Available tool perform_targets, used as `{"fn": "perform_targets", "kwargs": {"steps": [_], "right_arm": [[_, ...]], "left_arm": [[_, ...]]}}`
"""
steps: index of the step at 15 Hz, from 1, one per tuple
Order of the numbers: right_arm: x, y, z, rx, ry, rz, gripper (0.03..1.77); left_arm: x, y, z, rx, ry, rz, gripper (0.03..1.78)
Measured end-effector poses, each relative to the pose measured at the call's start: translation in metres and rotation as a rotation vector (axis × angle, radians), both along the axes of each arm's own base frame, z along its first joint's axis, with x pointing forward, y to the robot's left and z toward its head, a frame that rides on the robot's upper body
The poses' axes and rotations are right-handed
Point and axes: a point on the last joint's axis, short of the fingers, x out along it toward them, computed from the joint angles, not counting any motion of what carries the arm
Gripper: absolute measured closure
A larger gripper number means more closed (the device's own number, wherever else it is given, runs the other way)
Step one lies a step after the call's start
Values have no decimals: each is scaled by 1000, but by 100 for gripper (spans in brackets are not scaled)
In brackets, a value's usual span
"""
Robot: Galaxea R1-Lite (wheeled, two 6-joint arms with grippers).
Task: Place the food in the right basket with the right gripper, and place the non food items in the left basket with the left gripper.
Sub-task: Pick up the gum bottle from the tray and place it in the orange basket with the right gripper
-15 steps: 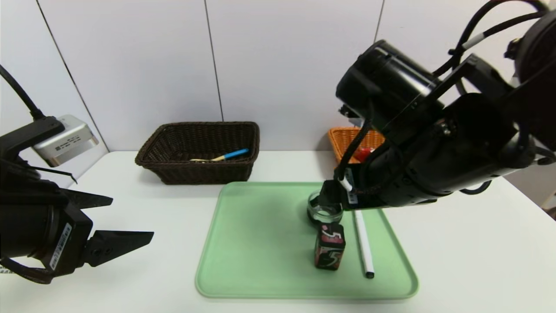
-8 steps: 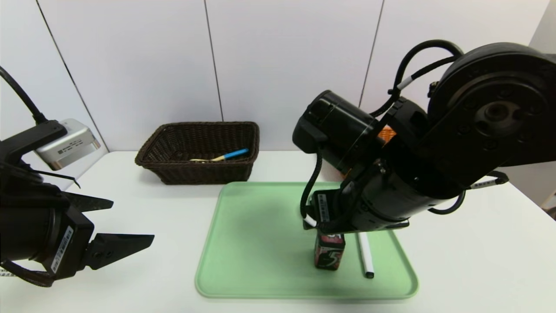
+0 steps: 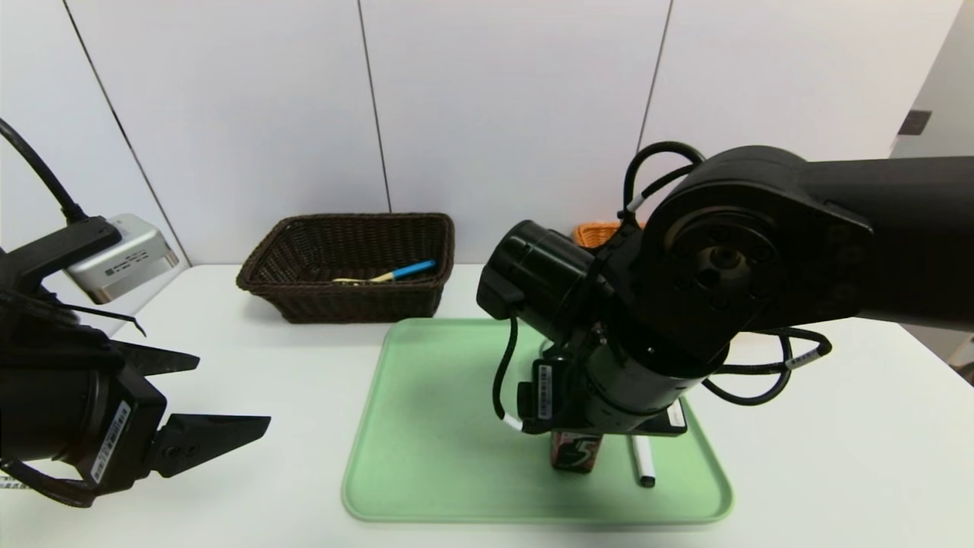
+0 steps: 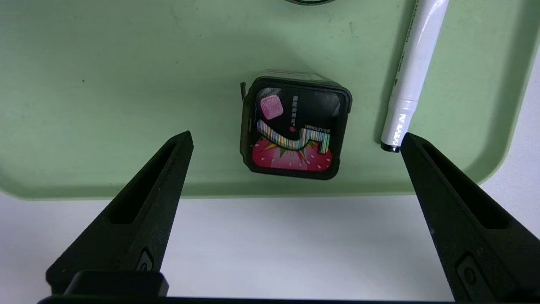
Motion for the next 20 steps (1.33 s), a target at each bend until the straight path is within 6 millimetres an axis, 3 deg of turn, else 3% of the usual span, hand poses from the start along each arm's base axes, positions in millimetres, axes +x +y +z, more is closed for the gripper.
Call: {"fn": "perform_targets", "kwargs": {"steps": [7, 11, 14, 20], "right_arm": [[8, 10, -21, -44, 38, -3, 10], [10, 12, -27, -57, 51, -2, 70], [12, 13, -31, -63, 58, -3, 102], [6, 5, -13, -33, 27, 12, 104]], "left_arm": [[2, -1, -4, -3, -11, 0, 12], [3, -1, -4, -4, -17, -2, 12], [3, -1, -4, -2, -18, -3, 12], [2, -1, -4, -4, -21, -2, 12]]}}
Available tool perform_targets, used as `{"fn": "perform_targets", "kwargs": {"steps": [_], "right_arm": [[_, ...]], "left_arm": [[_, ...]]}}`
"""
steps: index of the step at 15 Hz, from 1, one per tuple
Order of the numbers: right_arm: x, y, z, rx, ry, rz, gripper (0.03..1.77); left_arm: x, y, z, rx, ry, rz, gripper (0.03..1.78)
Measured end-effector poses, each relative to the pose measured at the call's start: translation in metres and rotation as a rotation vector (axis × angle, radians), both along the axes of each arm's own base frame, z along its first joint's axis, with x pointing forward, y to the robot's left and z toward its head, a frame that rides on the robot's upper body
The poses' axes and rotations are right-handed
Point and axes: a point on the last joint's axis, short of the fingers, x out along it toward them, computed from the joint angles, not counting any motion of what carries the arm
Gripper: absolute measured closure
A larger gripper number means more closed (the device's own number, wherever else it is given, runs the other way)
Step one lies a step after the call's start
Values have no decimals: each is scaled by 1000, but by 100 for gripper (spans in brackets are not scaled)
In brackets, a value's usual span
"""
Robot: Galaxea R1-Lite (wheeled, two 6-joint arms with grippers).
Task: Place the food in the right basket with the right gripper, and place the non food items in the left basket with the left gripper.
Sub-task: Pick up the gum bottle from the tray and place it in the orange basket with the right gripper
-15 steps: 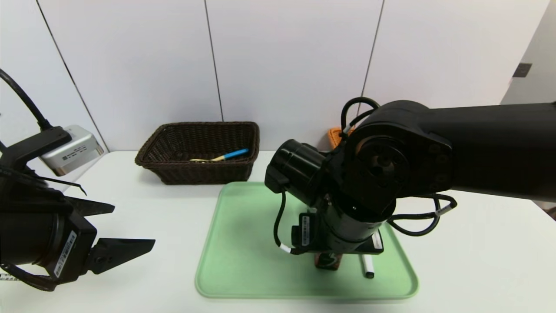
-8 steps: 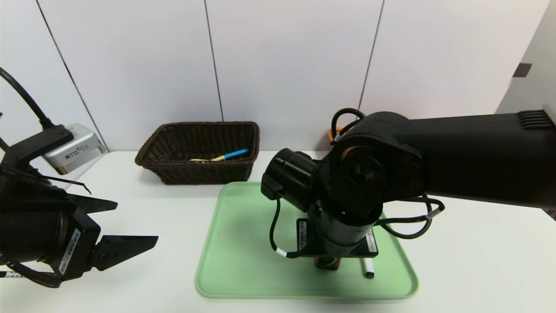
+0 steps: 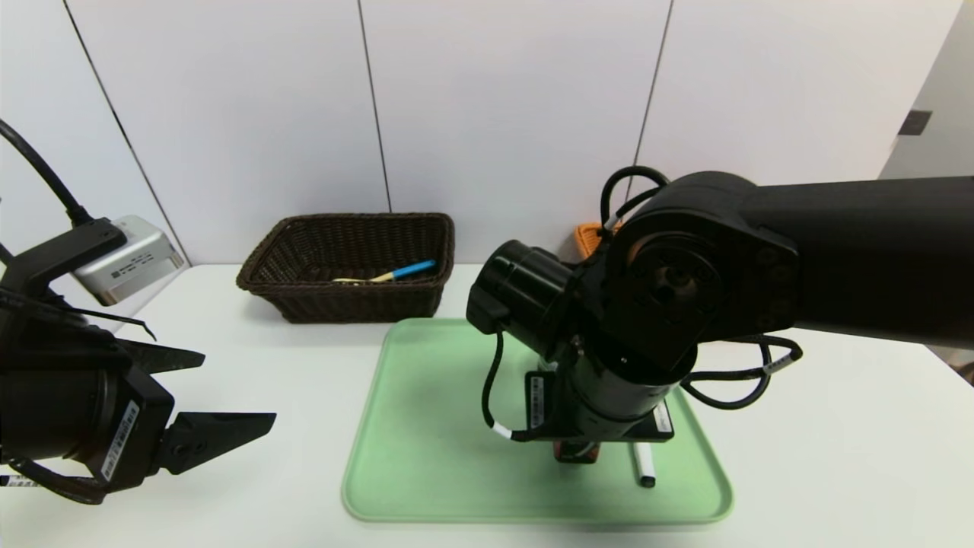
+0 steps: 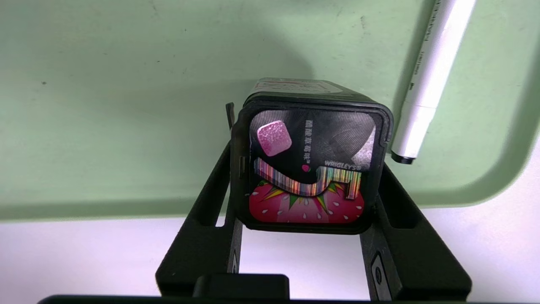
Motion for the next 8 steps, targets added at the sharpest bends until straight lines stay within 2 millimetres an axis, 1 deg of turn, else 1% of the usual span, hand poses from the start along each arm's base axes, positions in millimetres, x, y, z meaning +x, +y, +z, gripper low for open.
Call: {"fn": "perform_targets", "kwargs": {"steps": [4, 8], "right_arm": [[-11, -12, 26, 41, -53, 30, 104], [-27, -34, 67, 113, -149, 78, 104]], "left_arm": [[-1, 0, 1, -3, -5, -2, 12], [-4, 2, 3, -6, -17, -3, 12]]}}
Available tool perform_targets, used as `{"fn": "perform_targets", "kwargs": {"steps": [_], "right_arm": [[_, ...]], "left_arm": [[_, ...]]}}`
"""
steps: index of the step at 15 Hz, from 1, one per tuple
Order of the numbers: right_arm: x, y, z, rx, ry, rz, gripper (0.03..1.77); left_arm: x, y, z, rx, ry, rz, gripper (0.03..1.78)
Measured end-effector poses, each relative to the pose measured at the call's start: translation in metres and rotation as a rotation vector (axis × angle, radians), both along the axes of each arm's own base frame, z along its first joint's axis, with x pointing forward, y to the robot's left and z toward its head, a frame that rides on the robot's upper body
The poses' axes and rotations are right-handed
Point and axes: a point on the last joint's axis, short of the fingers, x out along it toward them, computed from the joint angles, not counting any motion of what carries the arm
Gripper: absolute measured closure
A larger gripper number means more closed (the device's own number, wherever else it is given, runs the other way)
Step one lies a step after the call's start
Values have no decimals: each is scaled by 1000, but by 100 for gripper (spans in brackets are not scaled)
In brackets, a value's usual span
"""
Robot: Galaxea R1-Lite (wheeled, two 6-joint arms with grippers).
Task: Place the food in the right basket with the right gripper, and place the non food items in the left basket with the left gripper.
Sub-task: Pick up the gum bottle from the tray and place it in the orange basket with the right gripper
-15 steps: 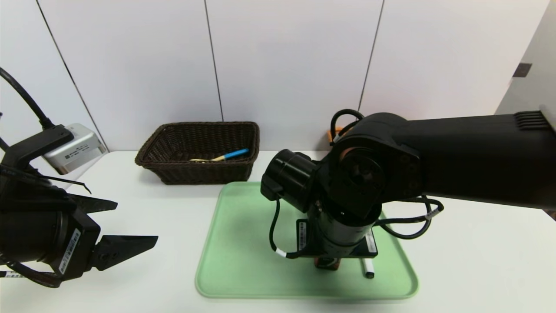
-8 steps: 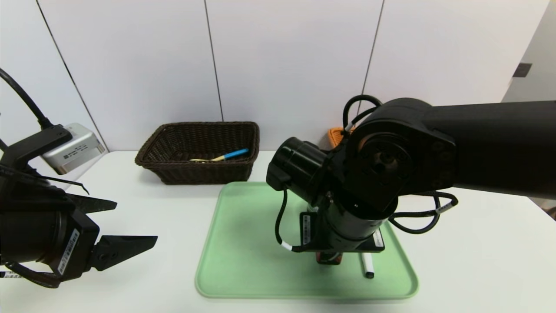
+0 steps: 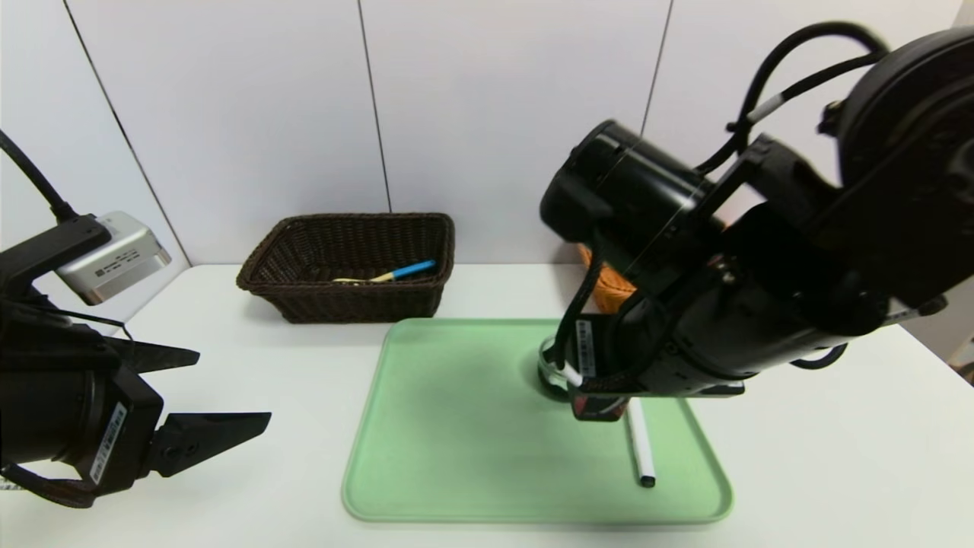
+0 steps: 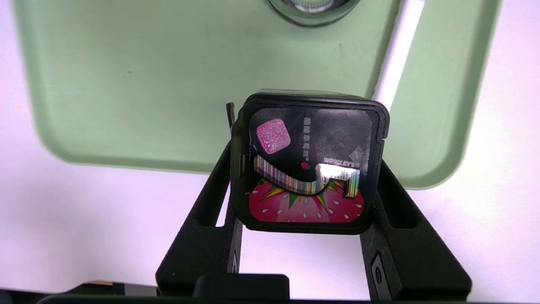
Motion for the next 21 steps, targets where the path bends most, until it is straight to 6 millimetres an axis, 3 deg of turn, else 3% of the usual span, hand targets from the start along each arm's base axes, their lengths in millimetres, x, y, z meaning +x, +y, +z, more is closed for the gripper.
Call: {"fn": "perform_targets", "kwargs": {"steps": [5, 10, 15, 21], "right_arm": [[2, -35, 47, 23, -183, -14, 104], [46, -74, 57, -39, -283, -100, 104], [118, -122, 43, -150, -351, -222, 104], [189, -166, 4, -238, -380, -318, 104]], "left_arm": [[-2, 1, 1, -2, -10, 1, 12], [-3, 1, 3, -6, -15, 3, 12], [-3, 1, 2, -6, -14, 3, 12], [-2, 1, 0, -2, -2, 9, 12]]}}
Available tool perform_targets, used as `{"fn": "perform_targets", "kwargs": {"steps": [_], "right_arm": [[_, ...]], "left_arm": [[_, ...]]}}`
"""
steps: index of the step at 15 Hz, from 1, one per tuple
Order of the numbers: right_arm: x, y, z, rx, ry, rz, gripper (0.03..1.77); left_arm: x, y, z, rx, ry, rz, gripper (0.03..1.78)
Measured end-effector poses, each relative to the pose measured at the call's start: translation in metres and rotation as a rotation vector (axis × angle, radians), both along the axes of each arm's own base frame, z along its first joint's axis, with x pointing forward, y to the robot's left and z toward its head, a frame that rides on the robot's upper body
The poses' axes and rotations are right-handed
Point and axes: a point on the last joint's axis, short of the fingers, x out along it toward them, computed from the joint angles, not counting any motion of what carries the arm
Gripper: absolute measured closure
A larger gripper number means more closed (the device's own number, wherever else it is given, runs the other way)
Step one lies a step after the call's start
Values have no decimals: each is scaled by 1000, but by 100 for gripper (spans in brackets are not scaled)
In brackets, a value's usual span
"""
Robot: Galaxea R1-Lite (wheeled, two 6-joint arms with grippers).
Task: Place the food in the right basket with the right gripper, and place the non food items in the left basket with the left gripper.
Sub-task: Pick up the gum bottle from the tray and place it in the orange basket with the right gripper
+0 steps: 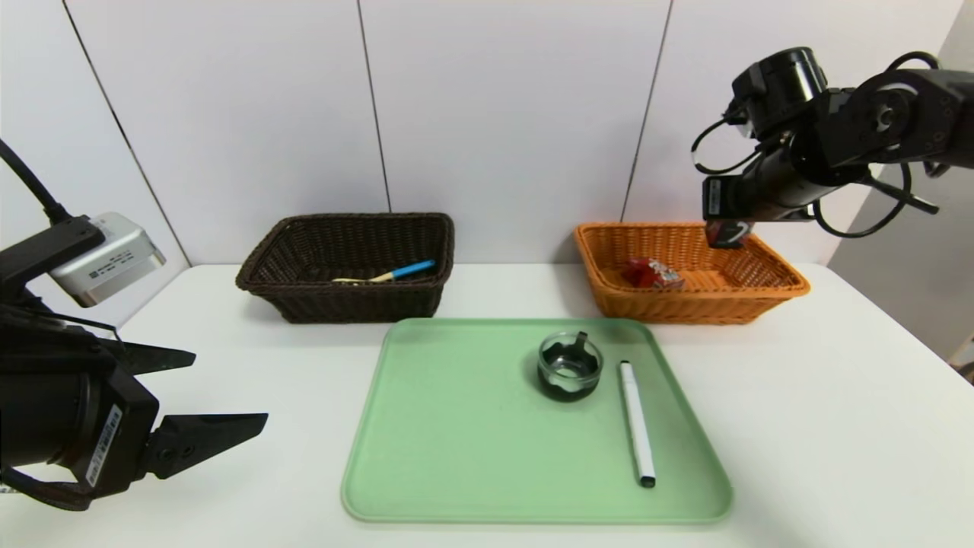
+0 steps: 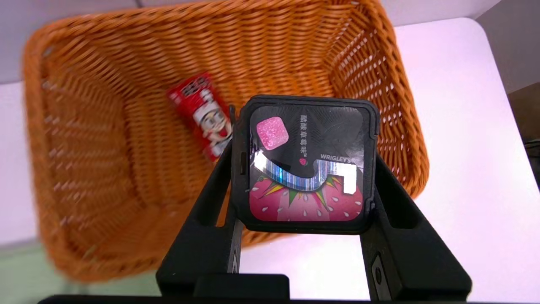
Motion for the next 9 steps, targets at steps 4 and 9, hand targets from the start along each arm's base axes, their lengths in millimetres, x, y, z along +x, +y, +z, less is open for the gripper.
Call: {"fn": "perform_targets", "kwargs": {"steps": [4, 9], "right_arm": [[23, -10, -20, -21, 1, -17, 104], [40, -28, -39, -49, 29, -46, 104]], "left_arm": [[0, 0, -1, 0, 3, 0, 12], [0, 0, 0, 1, 1, -2, 12]]}}
